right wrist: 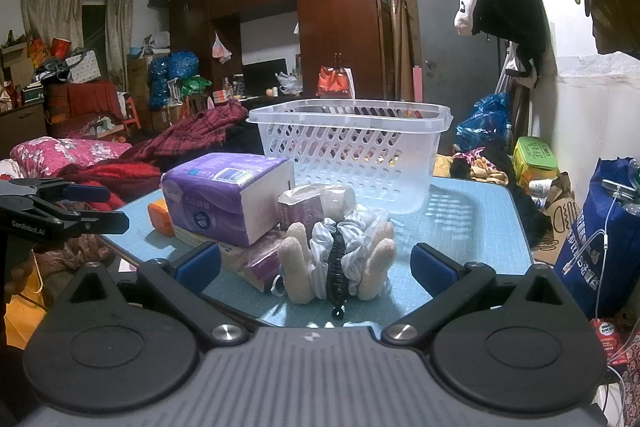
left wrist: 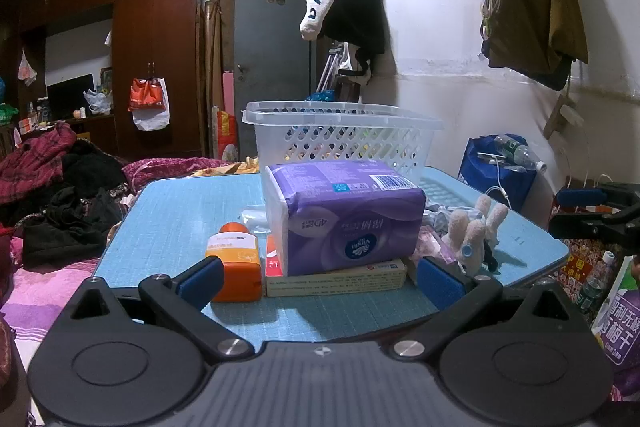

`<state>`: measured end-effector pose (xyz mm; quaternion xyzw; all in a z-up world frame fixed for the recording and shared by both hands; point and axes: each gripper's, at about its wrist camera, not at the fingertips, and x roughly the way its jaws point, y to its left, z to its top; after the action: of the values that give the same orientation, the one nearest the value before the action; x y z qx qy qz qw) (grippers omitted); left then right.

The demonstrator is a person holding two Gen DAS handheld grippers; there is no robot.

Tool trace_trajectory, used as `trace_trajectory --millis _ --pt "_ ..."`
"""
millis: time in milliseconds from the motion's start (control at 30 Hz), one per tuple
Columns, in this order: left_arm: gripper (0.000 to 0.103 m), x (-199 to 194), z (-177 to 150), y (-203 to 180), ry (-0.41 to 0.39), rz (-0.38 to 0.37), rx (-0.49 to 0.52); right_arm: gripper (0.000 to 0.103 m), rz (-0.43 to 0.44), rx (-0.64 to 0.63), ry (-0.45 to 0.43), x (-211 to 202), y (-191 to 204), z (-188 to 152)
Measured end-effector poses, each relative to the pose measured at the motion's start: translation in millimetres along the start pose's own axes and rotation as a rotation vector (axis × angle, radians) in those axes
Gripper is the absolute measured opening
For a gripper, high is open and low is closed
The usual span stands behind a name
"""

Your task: Organize objects

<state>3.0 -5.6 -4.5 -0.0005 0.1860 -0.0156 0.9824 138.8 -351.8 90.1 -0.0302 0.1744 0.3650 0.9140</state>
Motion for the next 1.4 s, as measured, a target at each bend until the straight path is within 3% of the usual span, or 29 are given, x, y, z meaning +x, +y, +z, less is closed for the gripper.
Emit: trace_trajectory --millis 1400 --pt "0.103 3.1 -0.8 -0.7 0.016 -0.021 0.012 0.103 -0.014 -0.005 0.005 -0.1 -2.1 -0.7"
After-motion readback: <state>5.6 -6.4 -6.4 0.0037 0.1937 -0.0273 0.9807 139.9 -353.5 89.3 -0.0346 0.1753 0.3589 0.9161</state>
